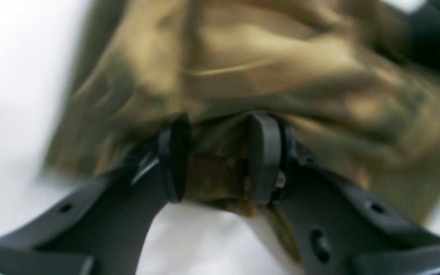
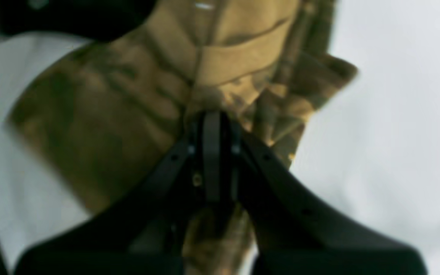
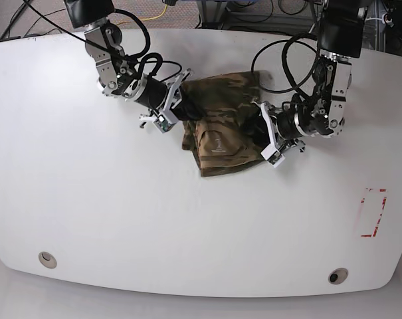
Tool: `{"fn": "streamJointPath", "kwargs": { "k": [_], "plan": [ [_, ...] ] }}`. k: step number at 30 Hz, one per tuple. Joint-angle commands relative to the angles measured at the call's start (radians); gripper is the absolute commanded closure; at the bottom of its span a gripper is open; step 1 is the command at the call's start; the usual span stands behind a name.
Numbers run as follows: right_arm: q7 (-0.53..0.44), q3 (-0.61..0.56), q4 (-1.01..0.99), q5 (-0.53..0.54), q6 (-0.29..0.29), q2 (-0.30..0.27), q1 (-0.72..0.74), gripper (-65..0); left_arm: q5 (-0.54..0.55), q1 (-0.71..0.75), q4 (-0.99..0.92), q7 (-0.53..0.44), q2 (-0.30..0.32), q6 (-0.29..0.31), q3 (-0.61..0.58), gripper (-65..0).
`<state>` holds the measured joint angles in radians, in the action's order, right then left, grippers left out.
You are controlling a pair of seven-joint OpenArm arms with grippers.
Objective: Layout the t-shirt on the table in an organized manner, then fold the t-shirt properly
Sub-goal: 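Press and square the folded bundle with both grippers, then grasp the folded bundle with the left gripper and carry it aside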
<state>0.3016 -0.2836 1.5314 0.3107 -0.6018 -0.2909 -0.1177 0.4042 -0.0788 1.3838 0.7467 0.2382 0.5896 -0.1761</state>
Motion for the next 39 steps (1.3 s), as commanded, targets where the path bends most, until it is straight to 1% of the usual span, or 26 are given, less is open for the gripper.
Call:
{"fn": "streamJointPath", "kwargs": {
  "k": [1, 3, 5, 7, 10, 15, 20, 21, 23, 24, 26, 29, 32, 36, 39],
  "plan": [
    [0.011, 0.002, 0.068, -0.003, 0.015, -0.009, -0.001, -2.2, -0.067, -0.014, 0.041, 0.061, 0.01, -0.035, 0.005, -24.3],
    [0.044, 0.002, 0.119, -0.003, 0.029, -0.012, -0.001, -2.2, -0.067, -0.014, 0.099, 0.073, 0.013, -0.035, 0.008, -24.3],
    [0.094, 0.014, 0.179, -0.003, 0.038, -0.015, -0.001, -2.2, -0.067, -0.014, 0.176, 0.104, 0.031, -0.035, 0.011, -24.3],
    [0.135, 0.05, 0.24, -0.003, 0.038, -0.023, -0.001, -2.2, -0.067, -0.014, 0.253, 0.136, 0.046, -0.035, 0.022, -24.3],
    [0.198, 0.099, 0.323, -0.003, 0.033, -0.023, 0.002, -2.2, -0.067, -0.002, 0.365, 0.156, 0.045, -0.04, 0.034, -24.3],
    [0.255, 0.154, 0.413, -0.003, 0.033, -0.026, 0.02, -2.2, -0.067, 0.043, 0.472, 0.156, -0.004, -0.043, 0.039, -24.3],
    [0.287, 0.212, 0.435, -0.003, 0.032, -0.028, 0.04, -2.2, -0.067, 0.081, 0.474, 0.15, -0.09, -0.043, 0.071, -24.3],
    [0.287, 0.243, 0.435, -0.003, 0.029, -0.029, 0.042, -2.2, -0.069, 0.093, 0.47, 0.138, -0.136, -0.043, 0.086, -24.3],
    [0.287, 0.275, 0.435, -0.003, 0.019, -0.041, 0.042, -2.2, -0.078, 0.109, 0.466, 0.101, -0.191, -0.047, 0.095, -24.3],
    [0.287, 0.291, 0.435, -0.003, 0.009, -0.049, 0.042, -2.2, -0.093, 0.123, 0.46, 0.069, -0.224, -0.059, 0.099, -24.3],
    [0.287, 0.317, 0.436, -0.002, -0.01, -0.061, 0.042, -2.2, -0.126, 0.146, 0.449, 0.004, -0.274, -0.098, 0.099, -24.3],
    [0.288, 0.35, 0.436, -0.002, -0.023, -0.064, 0.042, -2.2, -0.176, 0.162, 0.414, -0.094, -0.339, -0.156, 0.076, -24.3],
    [0.288, 0.39, 0.436, -0.002, -0.023, -0.066, 0.043, -2.2, -0.207, 0.164, 0.369, -0.171, -0.379, -0.193, 0.033, -24.3],
    [0.288, 0.432, 0.436, -0.002, -0.023, -0.069, 0.043, -2.2, -0.212, 0.169, 0.308, -0.243, -0.395, -0.239, -0.053, -24.3],
    [0.288, 0.455, 0.435, -0.002, -0.023, -0.093, 0.043, -2.2, -0.212, 0.17, 0.246, -0.301, -0.395, -0.32, -0.122, -24.3]
  ]
}}
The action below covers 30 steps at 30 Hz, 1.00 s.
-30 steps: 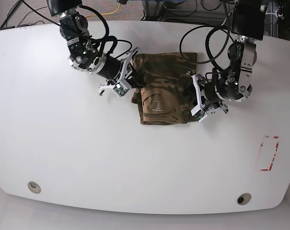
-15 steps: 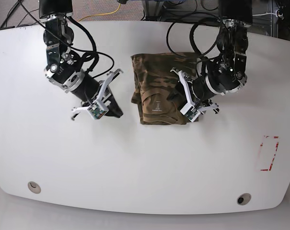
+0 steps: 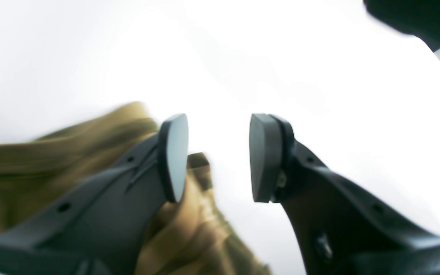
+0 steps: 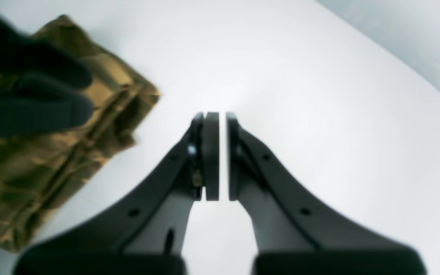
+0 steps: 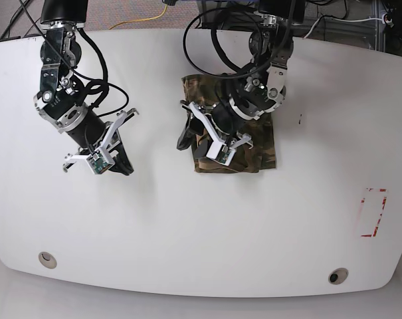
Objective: Layout the t-shirt on the table in an organized manner, then fold the t-shirt properly
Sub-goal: 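Grasp the folded bundle with the left gripper and carry it aside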
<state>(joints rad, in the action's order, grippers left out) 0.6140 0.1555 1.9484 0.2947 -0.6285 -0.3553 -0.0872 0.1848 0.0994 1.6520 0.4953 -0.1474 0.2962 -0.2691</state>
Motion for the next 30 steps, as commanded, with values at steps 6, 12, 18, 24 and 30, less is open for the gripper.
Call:
{"fn": "streamJointPath", "kwargs": {
  "k": [6, 12, 18, 24, 30],
  "plan": [
    [-0.024, 0.022, 0.016, 0.016, 0.003, -0.04, 0.013, -2.2, 0.006, -0.008, -0.149, -0.206, -0.01, -0.228, -0.127, -24.3],
    [-0.024, 0.022, 0.016, 0.022, 0.003, -0.04, 0.01, -2.2, 0.002, -0.011, -0.247, -0.286, 0.012, -0.392, -0.192, -24.3],
    [-0.024, 0.022, 0.016, 0.022, 0.003, -0.034, 0.01, -2.2, -0.003, -0.025, -0.275, -0.284, 0.091, -0.493, -0.218, -24.3],
    [-0.024, 0.022, 0.016, 0.022, 0.003, -0.034, 0.008, -2.2, 0.0, -0.002, -0.247, -0.283, 0.197, -0.498, -0.203, -24.3],
    [-0.024, 0.022, 0.018, 0.022, 0.003, -0.034, 0.002, -2.2, 0.002, 0.047, -0.181, -0.281, 0.309, -0.495, -0.144, -24.3]
  ]
}}
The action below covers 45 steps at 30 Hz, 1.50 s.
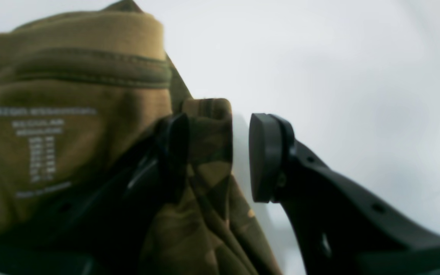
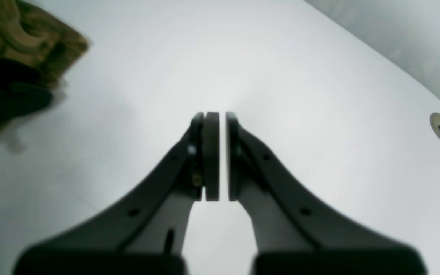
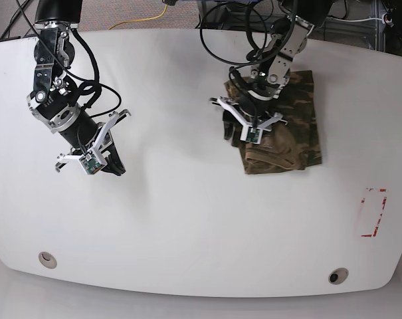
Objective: Layout the t-shirt on the table in an organized manner, then fold the t-shirt properly
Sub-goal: 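Grasp the folded bundle with the left gripper and carry it aside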
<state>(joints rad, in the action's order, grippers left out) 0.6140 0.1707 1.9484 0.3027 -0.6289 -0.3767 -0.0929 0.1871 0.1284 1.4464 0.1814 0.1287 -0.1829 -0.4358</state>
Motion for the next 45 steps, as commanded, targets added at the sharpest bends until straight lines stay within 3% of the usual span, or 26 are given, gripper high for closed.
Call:
{"fn": "streamJointPath", "kwargs": {
  "k": [1, 8, 13, 16, 22, 32, 37, 45],
  "plan": [
    [-0.024, 0.007, 0.018, 0.014, 0.004, -0.012, 0.005, -2.2, -0.001, 0.026, 0.035, 0.033, 0.05, -0.016, 0.035, -24.3],
    [-0.024, 0.007, 0.018, 0.014, 0.004, -0.012, -0.008, -2.2, 0.001, 0.096, 0.133, 0.091, 0.147, 0.075, 0.187, -24.3],
    [-0.024, 0.003, 0.018, 0.016, 0.004, -0.011, -0.024, -2.2, 0.001, 0.13, 0.187, 0.111, 0.159, 0.178, 0.309, -24.3],
    [-0.024, 0.002, 0.018, 0.016, 0.004, -0.009, -0.031, -2.2, 0.001, 0.146, 0.236, 0.114, 0.154, 0.201, 0.354, -24.3],
    [-0.024, 0.005, 0.019, 0.016, 0.002, 0.009, -0.035, -2.2, 0.001, 0.175, 0.343, 0.143, 0.093, 0.208, 0.364, -24.3],
    [-0.024, 0.005, 0.026, 0.016, 0.002, 0.009, -0.032, -2.2, -0.001, 0.204, 0.383, 0.35, -0.083, 0.211, 0.369, -24.3],
    [-0.024, 0.005, 0.033, 0.016, 0.002, 0.009, -0.032, -2.2, -0.001, 0.253, 0.377, 0.353, -0.12, 0.211, 0.43, -24.3],
    [-0.024, 0.007, 0.033, 0.016, 0.002, 0.005, -0.034, -2.2, -0.001, 0.33, 0.38, 0.355, -0.117, 0.237, 0.593, -24.3]
  ]
}}
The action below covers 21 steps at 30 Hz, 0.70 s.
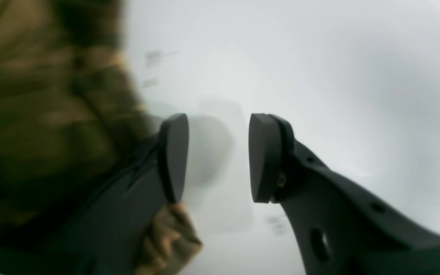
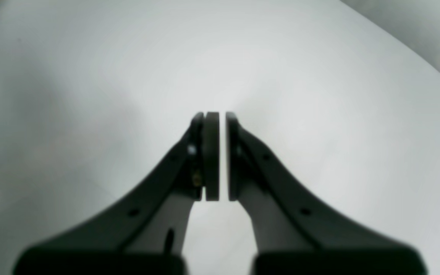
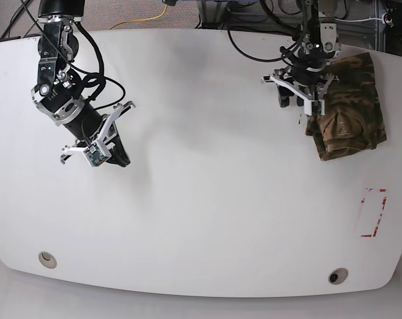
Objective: Layout the t-shirt on the table in an organized manner, then fold the t-shirt properly
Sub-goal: 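Grasp the folded bundle with the left gripper and carry it aside, then place the bundle at the table edge and open the left gripper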
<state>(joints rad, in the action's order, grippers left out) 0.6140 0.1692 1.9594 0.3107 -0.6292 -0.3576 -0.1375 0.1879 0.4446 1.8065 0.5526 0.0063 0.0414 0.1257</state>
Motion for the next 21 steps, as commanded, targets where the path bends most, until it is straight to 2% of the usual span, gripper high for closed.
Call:
{"fn": "streamJointPath", "kwargs": {
  "k": [1, 6, 11, 14, 21],
  "plan": [
    [-0.024, 0.008, 0.022, 0.008, 0.002, -0.014, 0.011, -2.2, -0.003, 0.02, 0.019, -0.015, 0.014, 0.035, 0.053, -24.3],
    [-0.024, 0.008, 0.022, 0.008, 0.002, -0.014, 0.011, -2.2, -0.003, 0.021, 0.014, 0.053, 0.07, 0.15, 0.183, -24.3],
    [-0.024, 0.008, 0.022, 0.008, -0.019, -0.011, 0.009, -2.2, -0.005, 0.02, 0.013, 0.088, 0.074, 0.237, 0.289, -24.3],
    [-0.024, 0.008, 0.022, 0.008, -0.05, -0.01, 0.009, -2.2, -0.005, 0.016, 0.017, 0.09, 0.074, 0.251, 0.326, -24.3],
    [-0.024, 0.008, 0.028, 0.008, -0.056, -0.008, 0.011, -2.2, -0.005, 0.007, 0.063, 0.091, 0.07, 0.303, 0.323, -24.3]
  ]
}}
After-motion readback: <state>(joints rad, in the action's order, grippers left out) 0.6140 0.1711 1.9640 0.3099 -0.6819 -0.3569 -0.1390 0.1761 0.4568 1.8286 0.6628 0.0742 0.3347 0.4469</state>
